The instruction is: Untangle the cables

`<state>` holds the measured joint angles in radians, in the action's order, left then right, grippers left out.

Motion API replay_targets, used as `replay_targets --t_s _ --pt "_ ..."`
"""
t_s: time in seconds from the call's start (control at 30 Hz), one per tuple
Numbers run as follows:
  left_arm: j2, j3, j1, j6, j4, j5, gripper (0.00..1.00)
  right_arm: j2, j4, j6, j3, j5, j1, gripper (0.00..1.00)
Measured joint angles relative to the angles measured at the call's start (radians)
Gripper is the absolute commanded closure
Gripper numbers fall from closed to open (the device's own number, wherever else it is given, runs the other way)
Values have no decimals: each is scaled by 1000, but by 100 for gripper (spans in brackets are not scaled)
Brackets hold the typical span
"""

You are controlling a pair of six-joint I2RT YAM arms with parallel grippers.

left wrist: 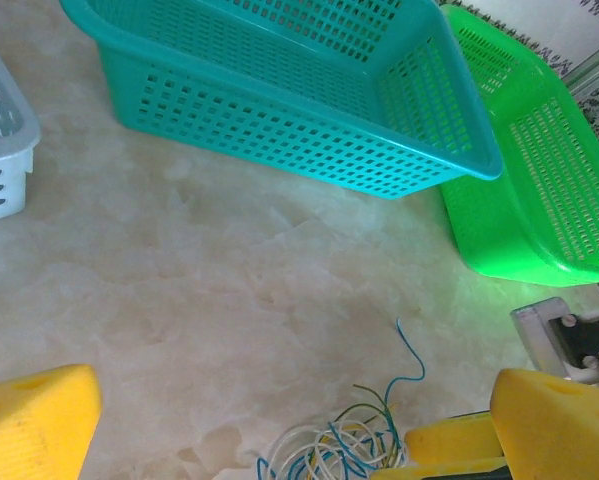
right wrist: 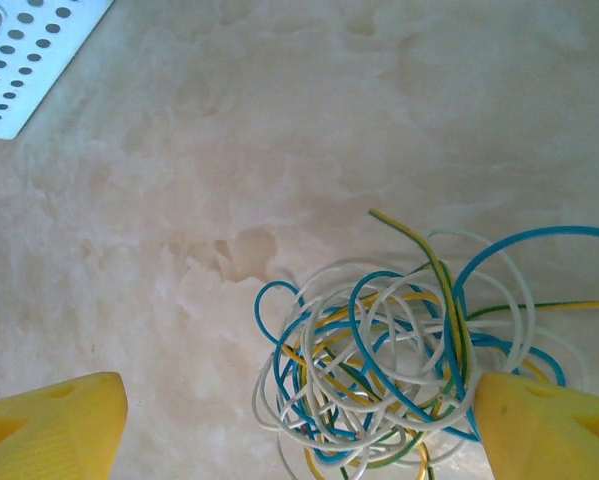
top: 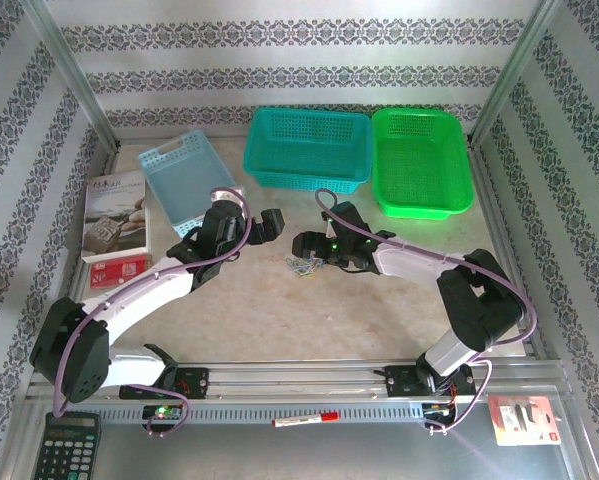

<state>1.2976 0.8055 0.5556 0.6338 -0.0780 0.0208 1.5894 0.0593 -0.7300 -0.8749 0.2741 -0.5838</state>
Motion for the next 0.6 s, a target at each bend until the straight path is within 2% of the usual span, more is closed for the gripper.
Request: replay_targets --t_s 0.1,0.17,0.27,0.4,0.5,0.6 --pt "2 0 0 1 0 -13 0 -58 12 3 17 0 47 7" --pt "2 0 0 3 0 -21 0 -110 24 3 38 -6 100 2" --pt "2 3 0 3 2 -32 0 -164 49 2 61 -41 188 2" --pt "3 14 1 3 7 -46 0 -178 80 -2 80 -50 258 2" --pt "9 24 1 3 10 -51 0 -172 53 -21 113 5 292 10" --pt "14 29 1 3 16 -55 0 -147 1 -59 149 60 307 23"
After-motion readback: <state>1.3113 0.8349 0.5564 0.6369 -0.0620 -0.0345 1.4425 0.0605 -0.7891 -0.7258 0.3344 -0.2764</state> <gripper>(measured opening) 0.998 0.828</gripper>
